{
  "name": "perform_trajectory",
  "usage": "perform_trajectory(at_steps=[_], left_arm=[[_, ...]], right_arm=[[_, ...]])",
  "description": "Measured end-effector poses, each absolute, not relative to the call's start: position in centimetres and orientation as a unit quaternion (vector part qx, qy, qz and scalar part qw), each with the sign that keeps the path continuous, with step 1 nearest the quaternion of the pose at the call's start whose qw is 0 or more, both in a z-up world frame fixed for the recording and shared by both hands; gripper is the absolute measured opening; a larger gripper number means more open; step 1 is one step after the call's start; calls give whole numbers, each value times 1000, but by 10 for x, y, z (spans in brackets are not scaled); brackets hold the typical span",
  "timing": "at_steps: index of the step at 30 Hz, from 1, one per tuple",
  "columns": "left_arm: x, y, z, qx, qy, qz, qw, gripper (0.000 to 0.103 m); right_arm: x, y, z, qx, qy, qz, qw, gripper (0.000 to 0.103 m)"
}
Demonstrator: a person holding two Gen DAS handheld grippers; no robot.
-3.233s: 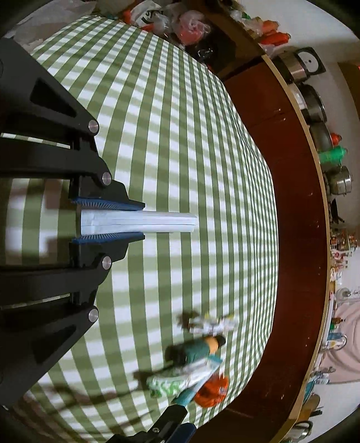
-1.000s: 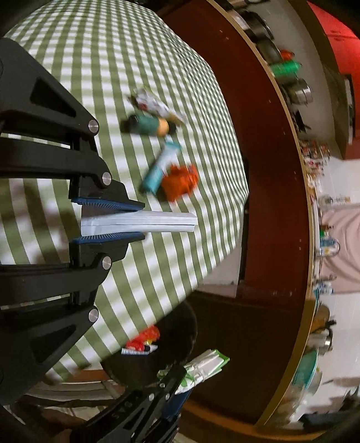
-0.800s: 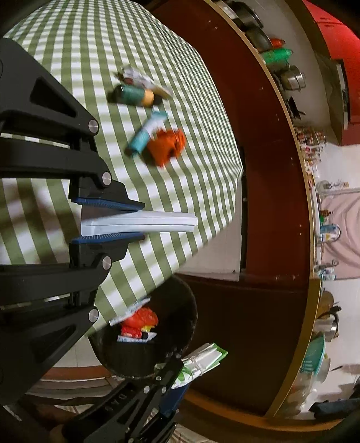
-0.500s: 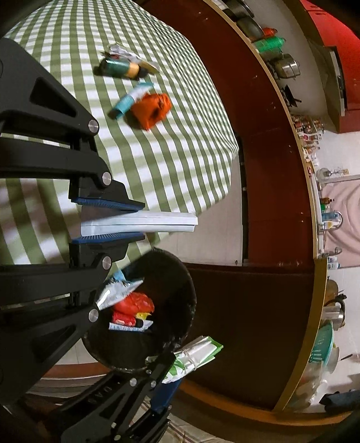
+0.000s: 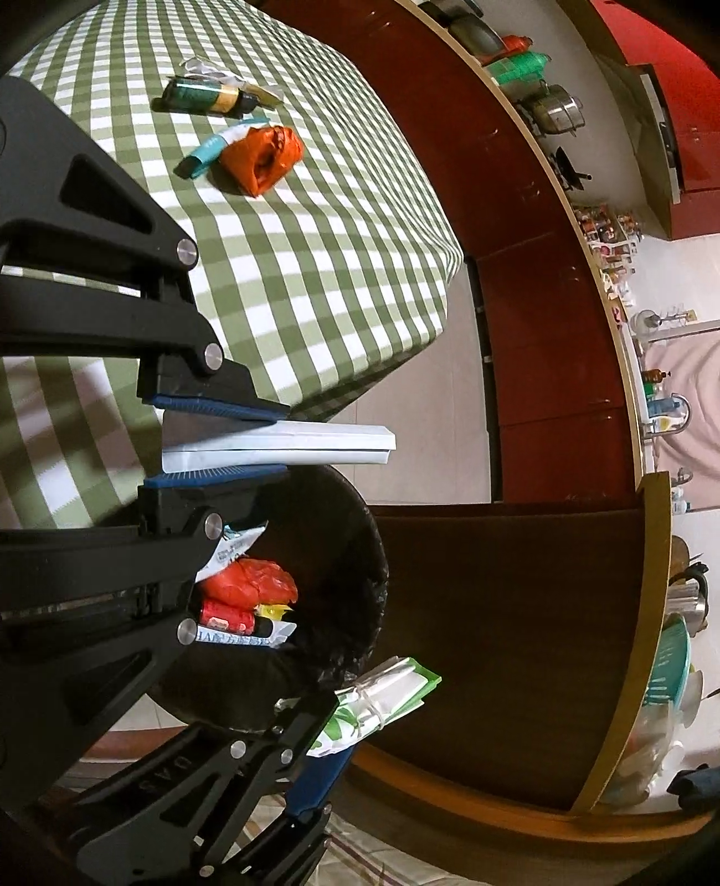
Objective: Collect trash
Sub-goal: 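Carry both items over the black bin and open both tools to drop them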
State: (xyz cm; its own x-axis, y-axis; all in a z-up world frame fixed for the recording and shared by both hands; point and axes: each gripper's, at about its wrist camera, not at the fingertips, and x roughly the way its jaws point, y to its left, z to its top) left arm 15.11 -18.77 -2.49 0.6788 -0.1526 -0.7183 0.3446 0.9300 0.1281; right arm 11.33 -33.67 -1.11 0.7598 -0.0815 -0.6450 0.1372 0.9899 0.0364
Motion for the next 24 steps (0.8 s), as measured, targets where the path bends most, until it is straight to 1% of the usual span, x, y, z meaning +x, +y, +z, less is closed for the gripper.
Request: perform_trajectory(at_steps=[10, 12, 13, 15, 24], left_arm=[[162, -202, -30, 133, 382, -139, 904, 17], [164, -204, -31, 134, 386, -142, 902, 20], [165, -204, -33, 135, 391, -143, 899, 26], [167, -203, -33, 132, 393, -140, 899, 38], [166, -195, -30, 122, 391, -129, 903, 40]], right_arm=[[120, -347, -18, 49, 346, -59, 935, 30], [122, -349, -20, 52, 348, -57, 934, 32], [123, -351, -21, 55, 349, -56, 934, 32], [124, -355, -22, 63, 351, -59, 933, 38], [123, -356, -22, 66, 350, -60, 933, 39]])
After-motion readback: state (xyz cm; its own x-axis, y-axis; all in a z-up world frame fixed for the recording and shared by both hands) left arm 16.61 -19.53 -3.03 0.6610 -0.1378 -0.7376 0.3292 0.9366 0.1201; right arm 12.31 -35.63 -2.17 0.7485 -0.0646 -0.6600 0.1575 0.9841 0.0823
